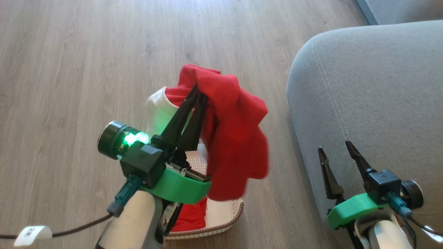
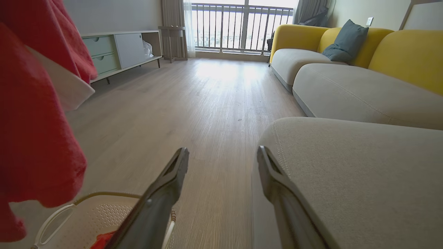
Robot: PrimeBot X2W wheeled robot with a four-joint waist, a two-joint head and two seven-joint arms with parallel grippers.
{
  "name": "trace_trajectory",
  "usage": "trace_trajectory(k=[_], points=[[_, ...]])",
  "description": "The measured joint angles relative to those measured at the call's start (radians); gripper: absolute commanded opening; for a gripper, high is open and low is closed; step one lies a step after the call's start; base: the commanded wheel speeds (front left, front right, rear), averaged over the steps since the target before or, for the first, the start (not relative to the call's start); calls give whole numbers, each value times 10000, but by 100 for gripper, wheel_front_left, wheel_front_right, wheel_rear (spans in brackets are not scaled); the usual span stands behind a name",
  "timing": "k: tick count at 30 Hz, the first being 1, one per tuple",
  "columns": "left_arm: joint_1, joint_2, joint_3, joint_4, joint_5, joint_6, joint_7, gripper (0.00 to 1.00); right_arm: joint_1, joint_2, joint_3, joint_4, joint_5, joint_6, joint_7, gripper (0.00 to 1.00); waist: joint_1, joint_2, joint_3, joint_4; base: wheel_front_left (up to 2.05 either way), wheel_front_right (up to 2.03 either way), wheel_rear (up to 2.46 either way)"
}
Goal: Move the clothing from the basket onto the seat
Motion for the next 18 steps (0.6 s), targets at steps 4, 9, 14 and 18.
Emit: trace_trajectory(k=[4, 9, 14, 18], points=[[0, 0, 44, 0, 0, 8, 0, 0, 1, -21, 29, -105, -2, 0, 0, 100, 0, 0, -21, -40, 0, 0, 0], [-1, 0, 157, 0, 4, 4, 0, 0, 1, -63, 86, -326, -2, 0, 0, 100, 0, 0, 24, -71, 0, 0, 0], [-29, 0, 311, 10, 17, 2, 0, 0, 1, -226, 523, -617, 98, 0, 0, 100, 1, 0, 114, -46, 0, 0, 0], [-116, 0, 316, 35, 17, 4, 0, 0, 1, -617, 1478, -1127, 454, 0, 0, 100, 1, 0, 149, 7, 0, 0, 0]])
